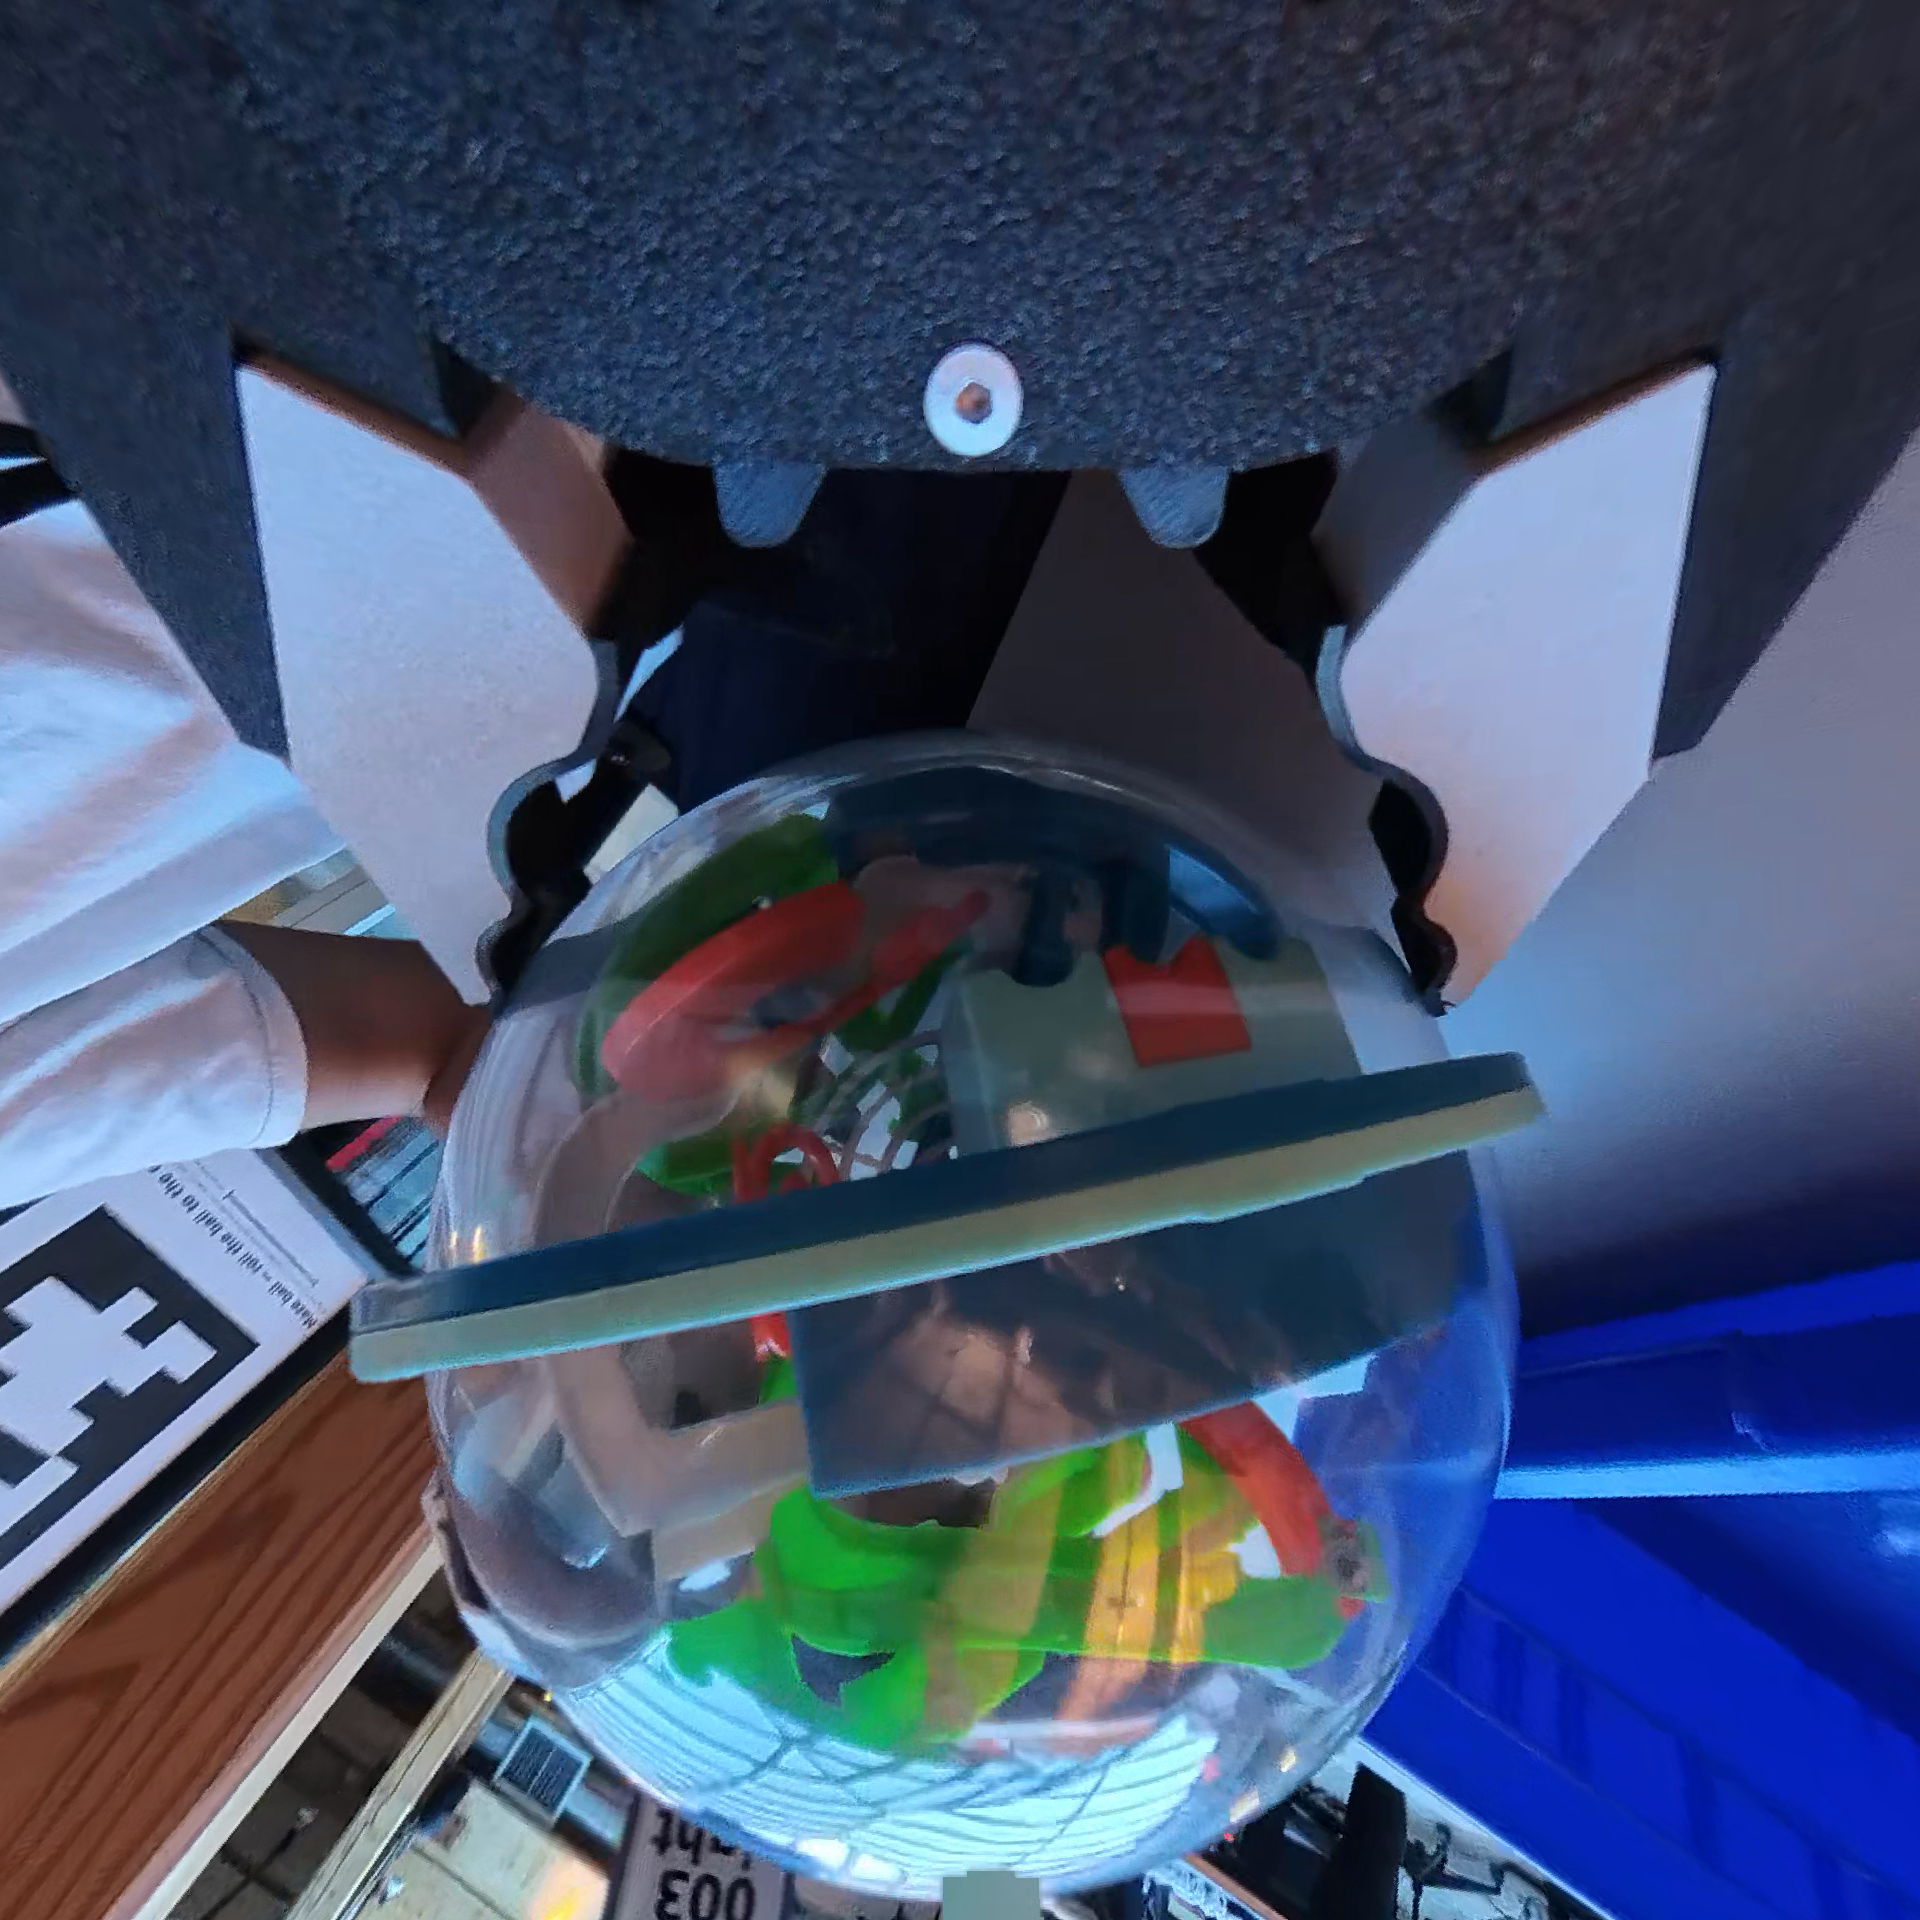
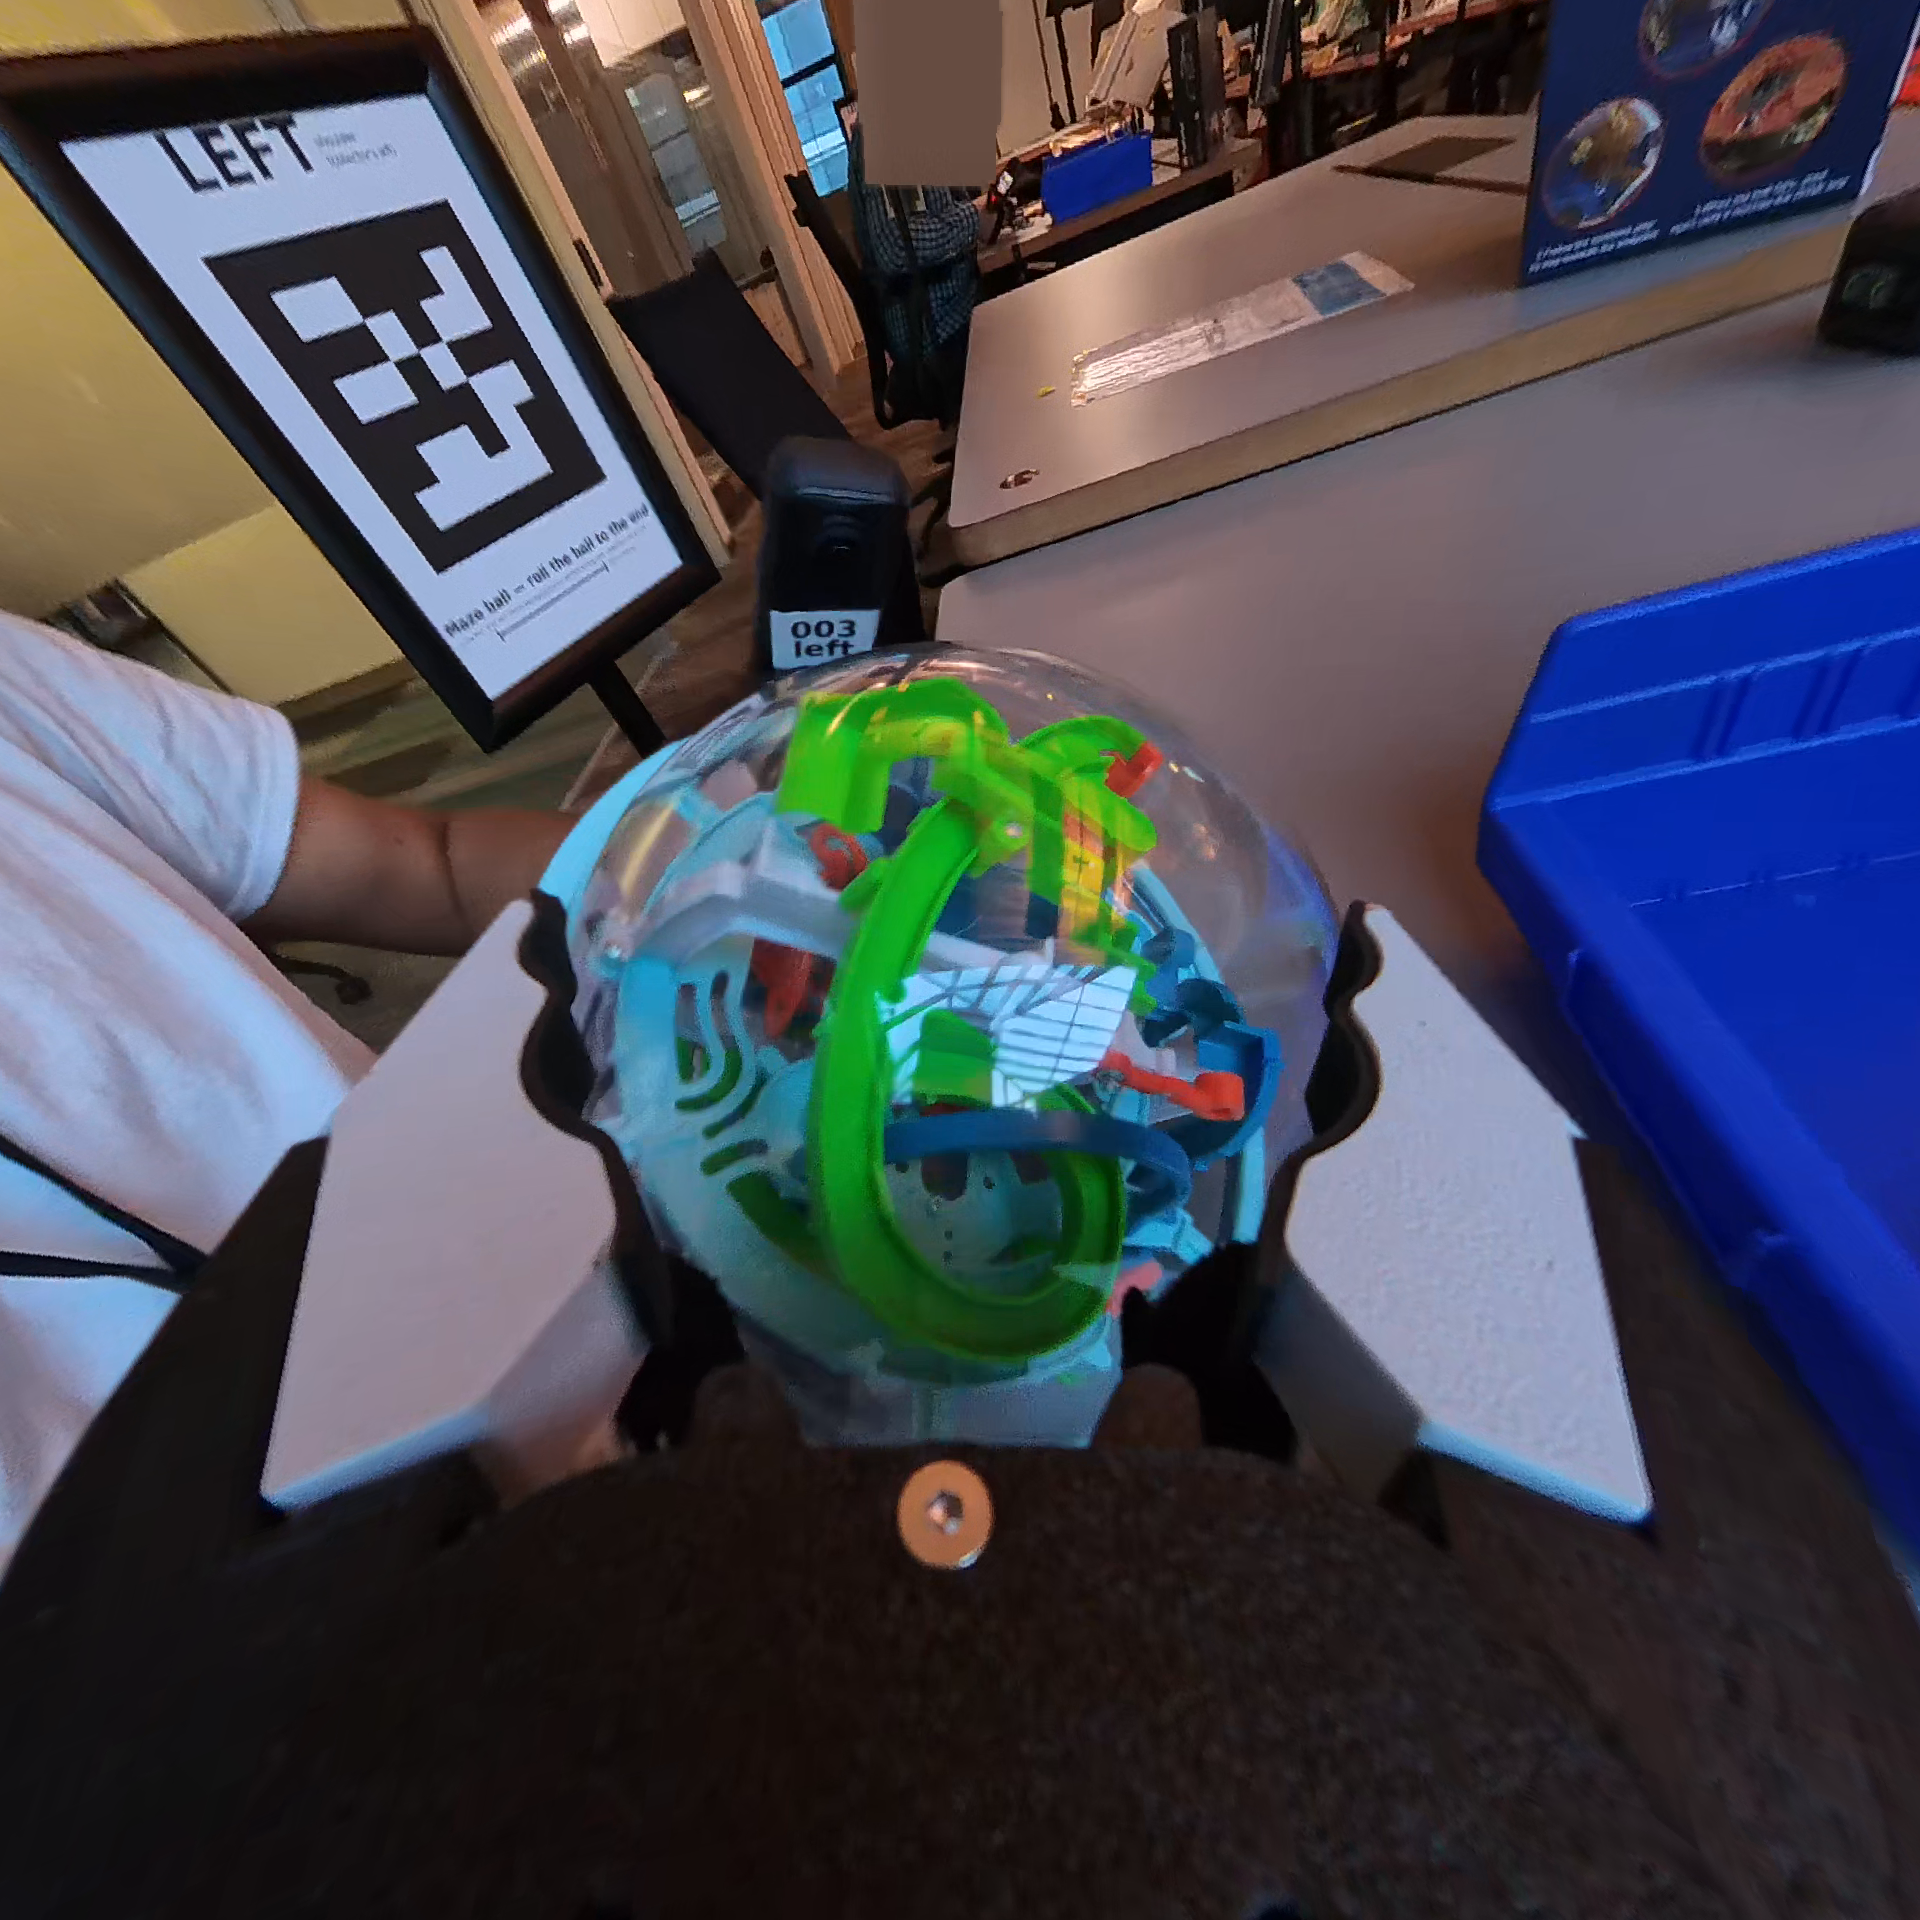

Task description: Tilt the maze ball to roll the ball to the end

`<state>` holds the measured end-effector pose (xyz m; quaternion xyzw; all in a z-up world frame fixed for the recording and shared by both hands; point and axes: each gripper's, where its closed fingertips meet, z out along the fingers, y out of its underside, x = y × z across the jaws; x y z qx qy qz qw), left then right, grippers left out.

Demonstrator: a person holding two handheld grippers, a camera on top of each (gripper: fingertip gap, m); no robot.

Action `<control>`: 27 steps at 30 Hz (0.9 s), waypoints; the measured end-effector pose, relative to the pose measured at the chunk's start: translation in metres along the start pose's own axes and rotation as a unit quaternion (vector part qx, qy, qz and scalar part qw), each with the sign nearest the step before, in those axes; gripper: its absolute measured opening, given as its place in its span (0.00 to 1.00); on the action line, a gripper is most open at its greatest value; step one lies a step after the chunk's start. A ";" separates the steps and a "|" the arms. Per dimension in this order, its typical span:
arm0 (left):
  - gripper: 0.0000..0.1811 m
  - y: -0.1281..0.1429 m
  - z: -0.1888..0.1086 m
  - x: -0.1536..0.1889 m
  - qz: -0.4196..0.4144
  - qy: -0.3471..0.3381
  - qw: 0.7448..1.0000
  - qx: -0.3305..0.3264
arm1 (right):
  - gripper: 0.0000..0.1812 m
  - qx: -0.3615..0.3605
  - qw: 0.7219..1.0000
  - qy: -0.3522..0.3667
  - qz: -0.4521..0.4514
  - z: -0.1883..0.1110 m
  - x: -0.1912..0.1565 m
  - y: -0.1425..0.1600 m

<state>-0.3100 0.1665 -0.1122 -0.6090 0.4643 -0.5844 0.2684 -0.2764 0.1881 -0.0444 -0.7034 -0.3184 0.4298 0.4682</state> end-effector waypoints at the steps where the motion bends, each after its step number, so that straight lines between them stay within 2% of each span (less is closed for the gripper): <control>1: 0.86 0.000 -0.001 -0.001 -0.008 0.003 1.000 0.001 | 0.78 -0.002 1.000 0.008 -0.014 -0.003 0.000 -0.001; 5: 0.86 0.000 -0.001 -0.002 -0.014 -0.002 1.000 0.001 | 0.80 -0.006 0.996 0.051 -0.068 -0.031 -0.004 0.001; 8: 0.86 0.000 -0.001 -0.005 -0.050 0.001 0.999 0.009 | 0.82 -0.074 0.985 0.108 -0.108 -0.046 0.002 0.038; 11: 0.85 0.001 -0.003 -0.007 -0.086 0.013 0.996 0.017 | 0.86 -0.100 0.984 0.110 -0.101 -0.034 0.001 0.077; 12: 0.85 0.002 -0.003 -0.007 -0.089 0.014 0.996 0.018 | 0.84 -0.107 0.981 0.122 -0.105 -0.028 0.006 0.086; 14: 0.85 0.004 0.000 -0.004 -0.092 0.019 0.995 0.013 | 0.87 -0.108 0.981 0.119 -0.105 -0.012 0.012 0.096; 19: 0.85 0.005 -0.001 -0.002 -0.102 0.014 0.995 0.017 | 0.87 -0.082 0.986 0.105 -0.102 0.001 0.015 0.092; 27: 0.84 0.002 0.003 0.013 -0.120 0.048 0.991 0.033 | 0.86 -0.022 0.990 0.085 -0.112 -0.008 0.001 0.069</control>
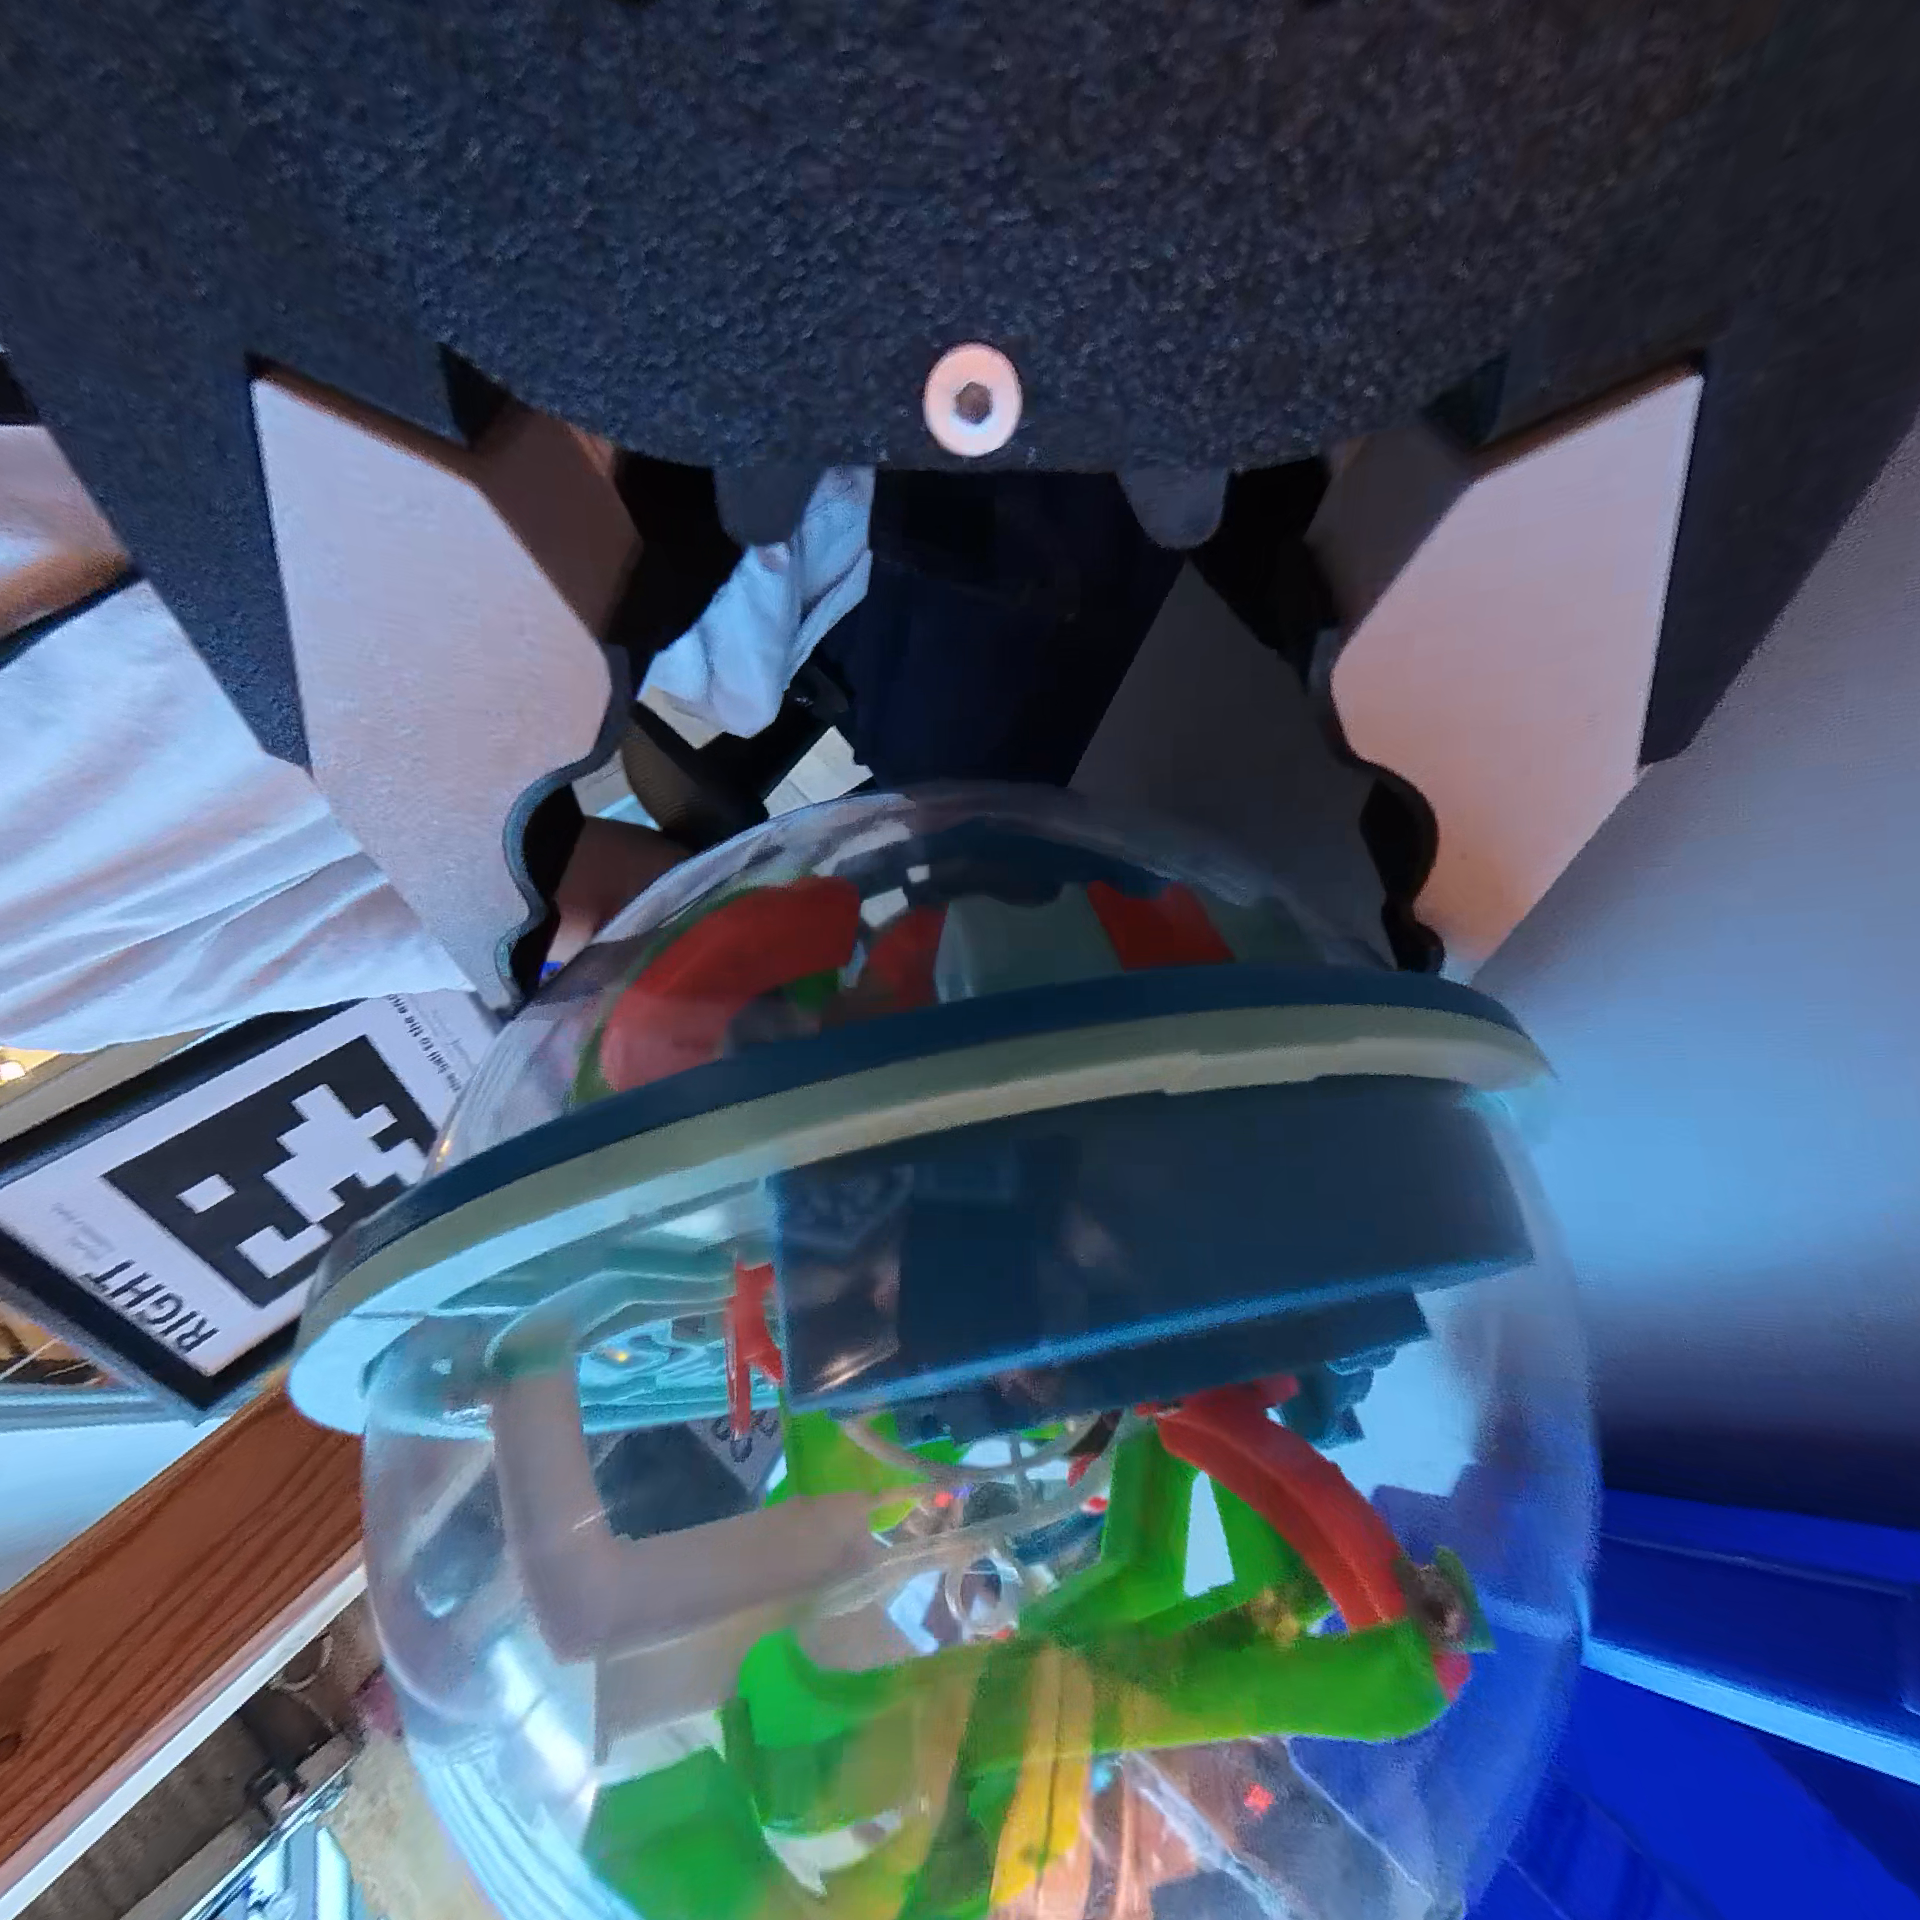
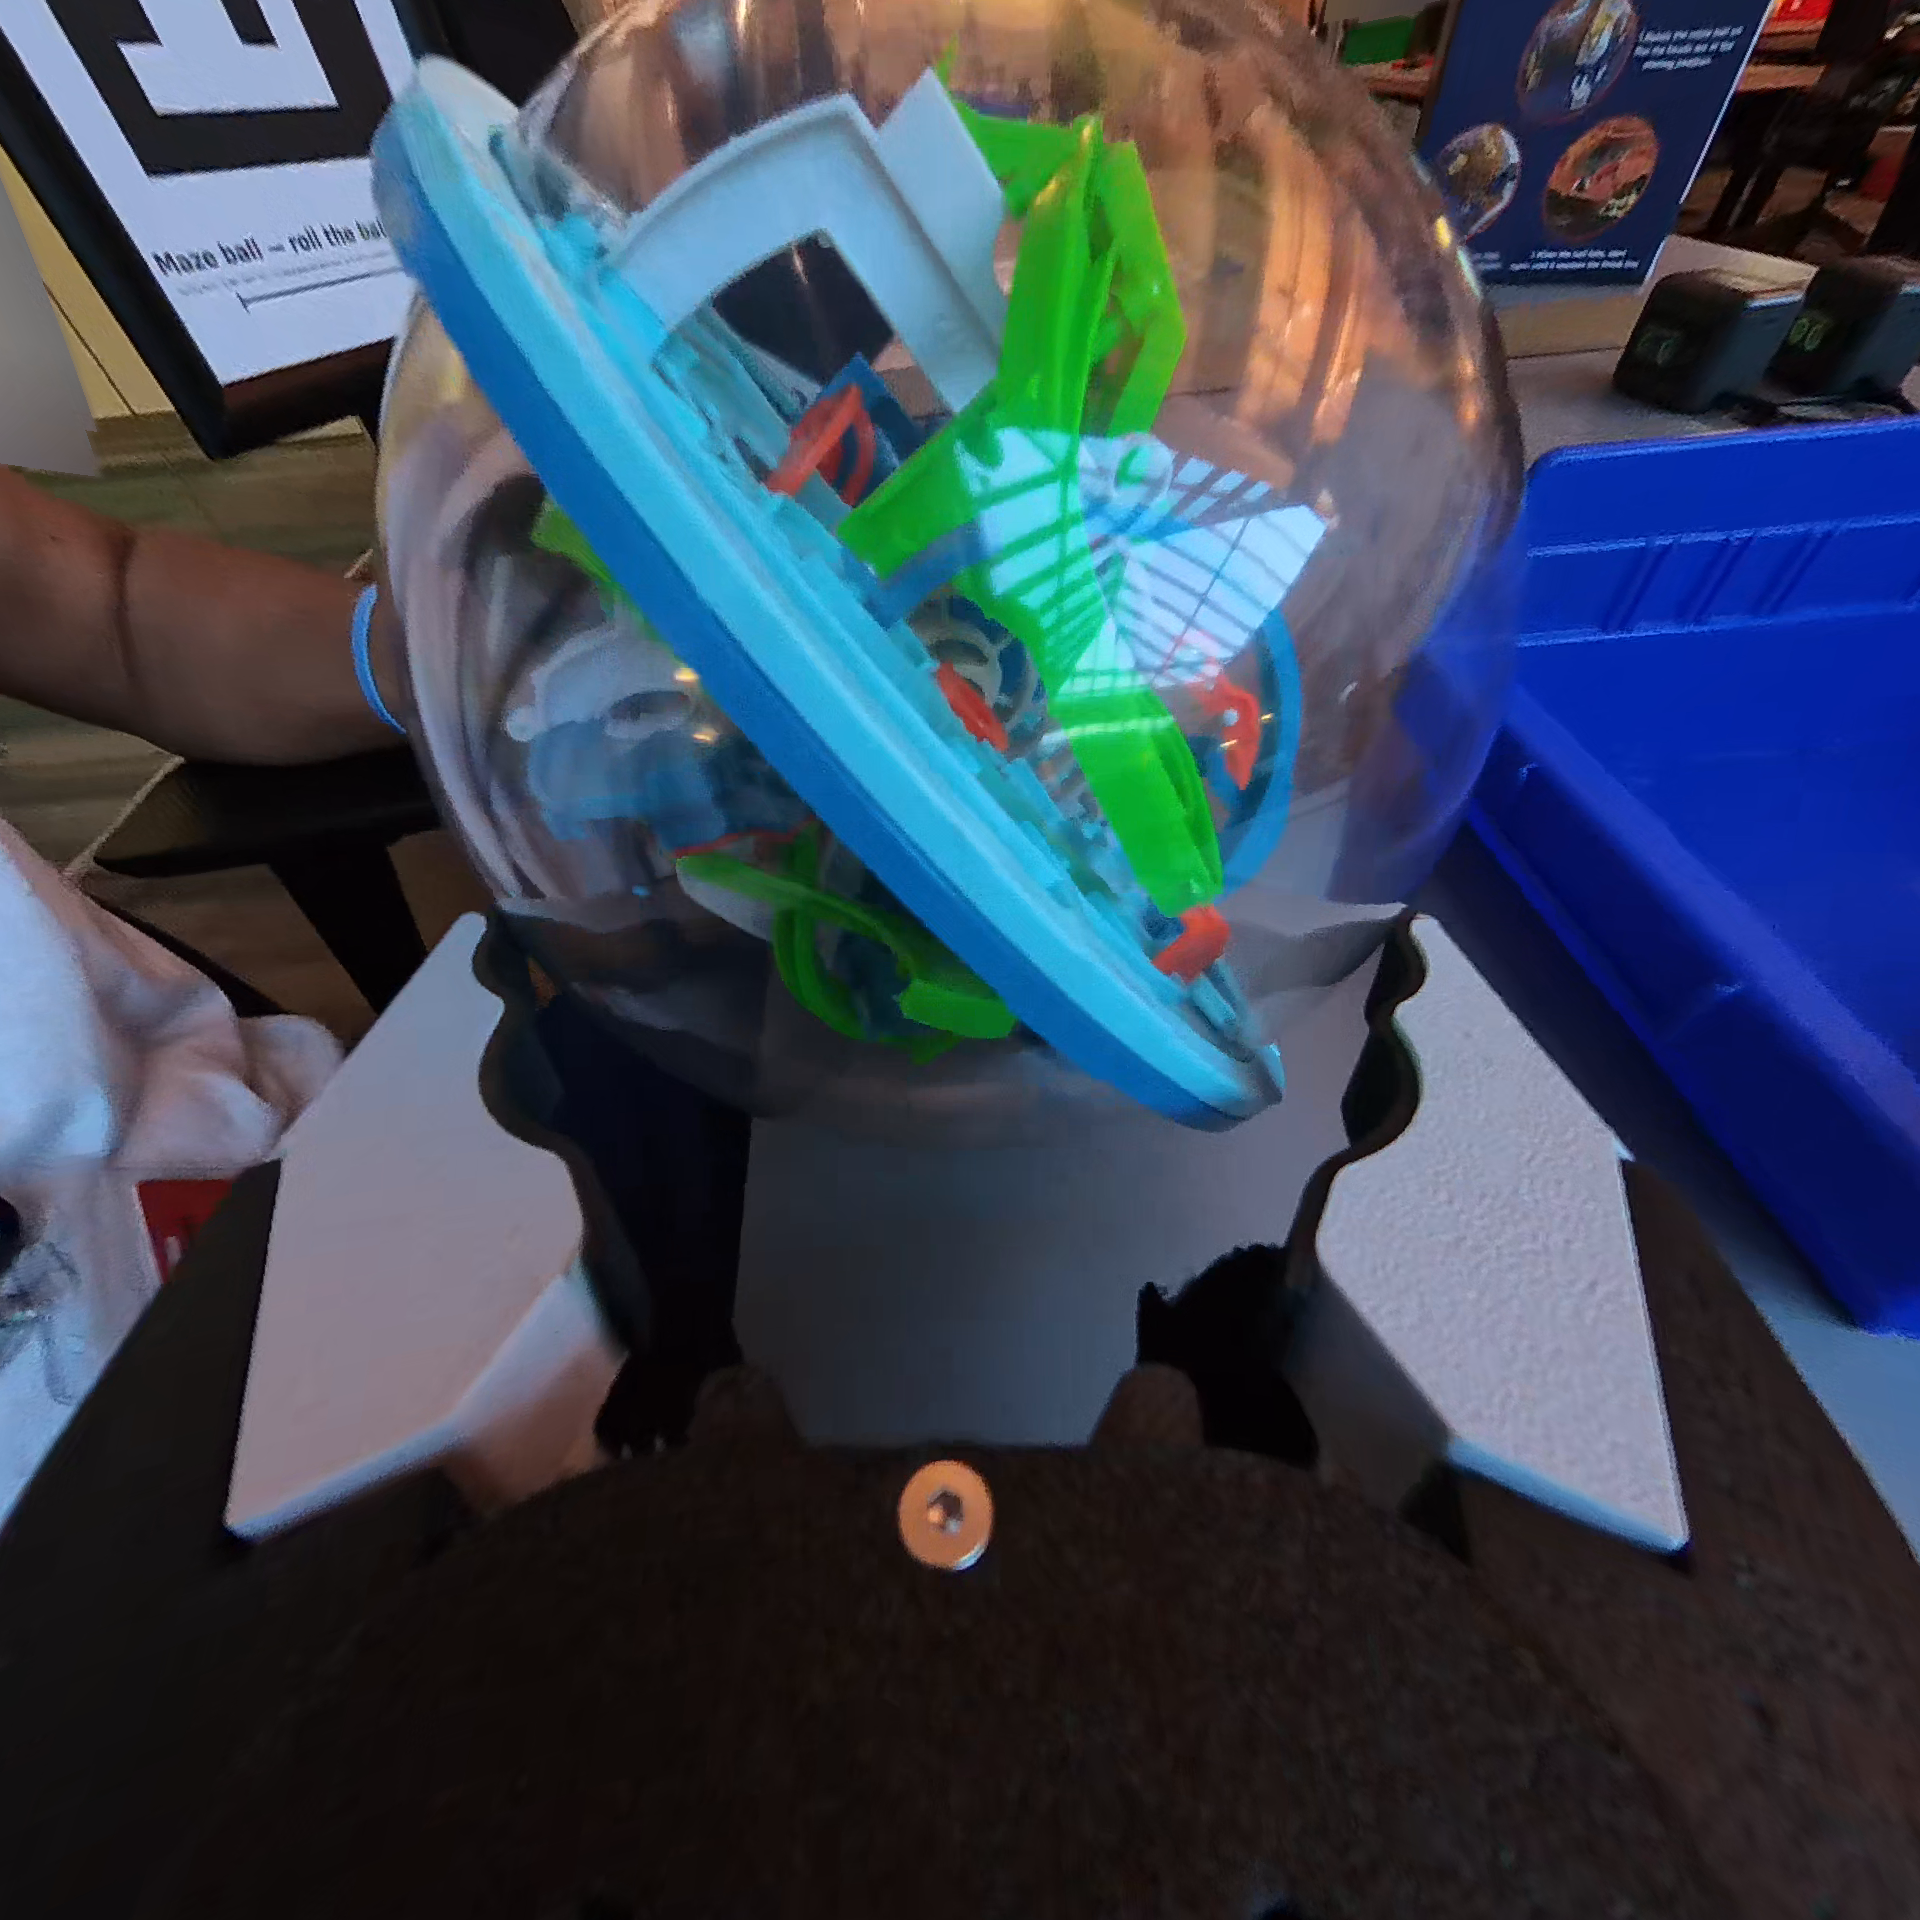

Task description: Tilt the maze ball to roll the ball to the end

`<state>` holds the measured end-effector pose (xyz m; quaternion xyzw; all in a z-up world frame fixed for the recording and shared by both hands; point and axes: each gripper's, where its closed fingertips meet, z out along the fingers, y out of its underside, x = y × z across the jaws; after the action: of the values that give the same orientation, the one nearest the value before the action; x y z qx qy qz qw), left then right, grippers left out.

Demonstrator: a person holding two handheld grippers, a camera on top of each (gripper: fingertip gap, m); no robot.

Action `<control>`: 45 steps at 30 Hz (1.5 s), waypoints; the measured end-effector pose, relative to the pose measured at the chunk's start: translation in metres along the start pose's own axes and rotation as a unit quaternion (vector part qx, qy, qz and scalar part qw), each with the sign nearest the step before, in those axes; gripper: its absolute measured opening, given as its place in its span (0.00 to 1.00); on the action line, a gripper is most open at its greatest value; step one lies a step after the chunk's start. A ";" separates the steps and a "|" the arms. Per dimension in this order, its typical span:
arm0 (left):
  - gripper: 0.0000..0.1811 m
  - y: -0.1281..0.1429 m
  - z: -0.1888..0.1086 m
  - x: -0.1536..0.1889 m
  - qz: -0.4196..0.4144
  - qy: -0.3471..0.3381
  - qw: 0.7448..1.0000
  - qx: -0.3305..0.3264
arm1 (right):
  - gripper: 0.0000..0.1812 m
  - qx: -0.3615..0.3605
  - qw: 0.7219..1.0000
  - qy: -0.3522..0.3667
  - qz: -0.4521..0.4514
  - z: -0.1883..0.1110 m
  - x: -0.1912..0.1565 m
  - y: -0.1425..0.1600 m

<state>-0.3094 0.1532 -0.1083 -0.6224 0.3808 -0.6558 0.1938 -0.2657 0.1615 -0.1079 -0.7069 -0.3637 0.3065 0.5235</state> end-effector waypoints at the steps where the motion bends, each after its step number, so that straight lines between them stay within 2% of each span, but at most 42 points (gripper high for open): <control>1: 0.84 -0.001 0.001 0.002 -0.008 0.006 1.000 0.004 | 0.86 -0.004 1.000 -0.001 0.007 -0.002 0.000 -0.002; 14: 0.83 -0.015 0.000 0.024 -0.132 0.068 0.988 0.033 | 0.84 -0.036 0.992 0.013 0.123 -0.011 -0.009 -0.029; 23: 0.83 0.002 0.004 0.010 -0.221 0.062 0.973 0.000 | 0.84 -0.062 0.972 -0.001 0.225 -0.007 -0.007 -0.002; 29: 0.83 0.010 0.009 0.010 -0.192 0.050 0.979 -0.037 | 0.84 -0.035 0.976 -0.010 0.215 -0.010 -0.004 -0.002; 32: 0.82 0.017 0.009 0.006 -0.149 0.024 0.986 -0.064 | 0.84 -0.020 0.973 -0.009 0.231 -0.009 0.000 -0.004; 35: 0.84 0.017 -0.002 -0.008 -0.064 -0.049 0.993 -0.083 | 0.84 -0.010 0.968 -0.013 0.250 -0.009 0.004 -0.005; 38: 0.87 -0.008 -0.027 -0.026 0.070 -0.145 0.985 -0.067 | 0.84 -0.013 0.968 -0.020 0.251 -0.010 0.004 -0.005; 42: 0.88 -0.047 -0.039 -0.006 0.247 -0.146 0.954 -0.088 | 0.84 -0.030 0.969 -0.036 0.244 -0.008 0.006 -0.007; 45: 0.88 -0.069 -0.030 0.006 0.312 -0.129 0.933 -0.122 | 0.84 -0.062 0.969 -0.064 0.230 -0.004 0.008 -0.011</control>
<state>-0.3238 0.2007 -0.0515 -0.5701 0.6046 -0.4251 0.3589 -0.2602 0.1680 -0.0972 -0.7815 -0.2426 0.4399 0.3700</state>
